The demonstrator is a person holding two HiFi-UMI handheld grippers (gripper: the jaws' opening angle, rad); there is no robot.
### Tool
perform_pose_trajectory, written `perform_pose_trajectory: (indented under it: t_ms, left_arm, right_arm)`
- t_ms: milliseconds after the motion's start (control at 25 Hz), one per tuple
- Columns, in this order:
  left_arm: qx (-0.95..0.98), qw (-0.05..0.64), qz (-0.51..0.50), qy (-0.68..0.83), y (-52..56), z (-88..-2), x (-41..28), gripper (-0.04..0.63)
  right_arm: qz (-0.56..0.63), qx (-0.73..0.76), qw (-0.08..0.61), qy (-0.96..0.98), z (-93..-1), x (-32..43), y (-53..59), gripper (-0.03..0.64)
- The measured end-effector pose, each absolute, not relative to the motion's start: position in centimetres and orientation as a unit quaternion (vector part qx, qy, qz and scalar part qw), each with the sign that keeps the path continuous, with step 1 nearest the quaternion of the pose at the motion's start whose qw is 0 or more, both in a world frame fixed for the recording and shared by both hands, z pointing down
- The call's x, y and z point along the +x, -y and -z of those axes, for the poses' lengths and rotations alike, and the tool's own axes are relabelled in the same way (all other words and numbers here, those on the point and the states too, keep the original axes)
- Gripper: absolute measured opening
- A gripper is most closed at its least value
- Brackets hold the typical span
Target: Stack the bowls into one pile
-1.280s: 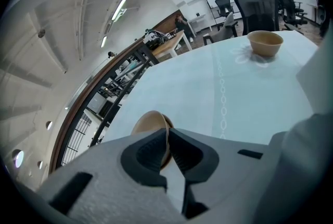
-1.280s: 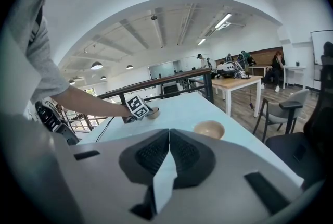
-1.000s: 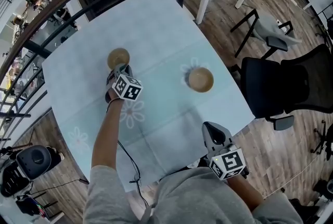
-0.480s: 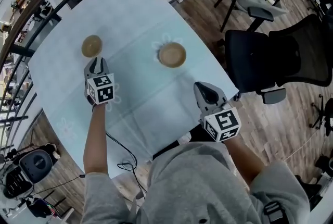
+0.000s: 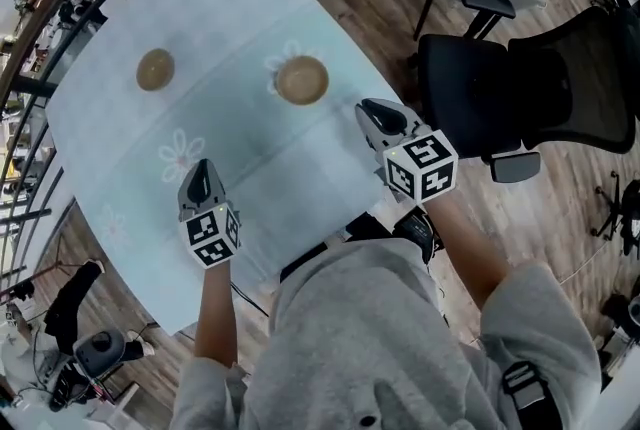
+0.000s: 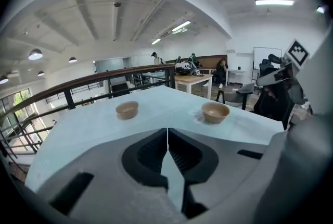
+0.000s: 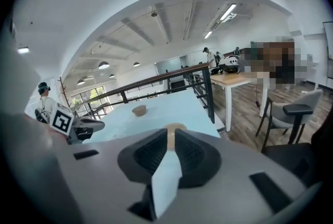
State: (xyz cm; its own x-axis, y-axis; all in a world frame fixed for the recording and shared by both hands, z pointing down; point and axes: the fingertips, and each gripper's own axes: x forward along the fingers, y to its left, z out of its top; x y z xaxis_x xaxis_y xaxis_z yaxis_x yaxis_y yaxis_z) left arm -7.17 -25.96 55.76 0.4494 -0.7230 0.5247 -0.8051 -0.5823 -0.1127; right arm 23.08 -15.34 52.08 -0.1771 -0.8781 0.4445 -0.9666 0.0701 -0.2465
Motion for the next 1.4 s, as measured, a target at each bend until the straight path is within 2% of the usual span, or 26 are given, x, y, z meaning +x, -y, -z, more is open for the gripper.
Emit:
perform_pose_trajectory:
  t_ms: [160,520,920,960,1040,1200,1400]
  left_arm:
    - [0.841,0.122,-0.253,0.463,22.3,-56.4,-7.0,0.02]
    - [0.81,0.158,-0.219,0.521,18.3,-55.5,-10.4,0.018]
    - [0.788,0.161,-0.222,0.551,14.7,-55.1,-14.2,0.018]
    - [0.787,0.162,-0.222,0.553,14.4,-55.2,-14.2,0.018]
    - [0.786,0.162,-0.222,0.554,13.9,-55.4,-14.0,0.019]
    - [0.787,0.156,-0.226,0.552,13.1,-55.5,-13.8,0.018]
    - [0.786,0.148,-0.228,0.556,12.6,-54.8,-13.9,0.02]
  right_arm:
    - [-0.257,0.632,0.1,0.724,-53.8,23.7,16.0,0.029]
    - [-0.316,0.635,0.086,0.7,-59.3,23.6,18.9,0.031]
    - [-0.363,0.648,0.023,0.669,-62.8,23.0,22.0,0.035]
    - [-0.367,0.646,0.016,0.669,-63.0,22.8,22.1,0.044]
    - [-0.38,0.641,0.007,0.667,-63.5,22.6,22.3,0.113]
    - [-0.392,0.651,-0.001,0.65,-64.7,22.8,22.6,0.114]
    - [-0.431,0.655,-0.058,0.618,-64.5,23.2,23.2,0.112]
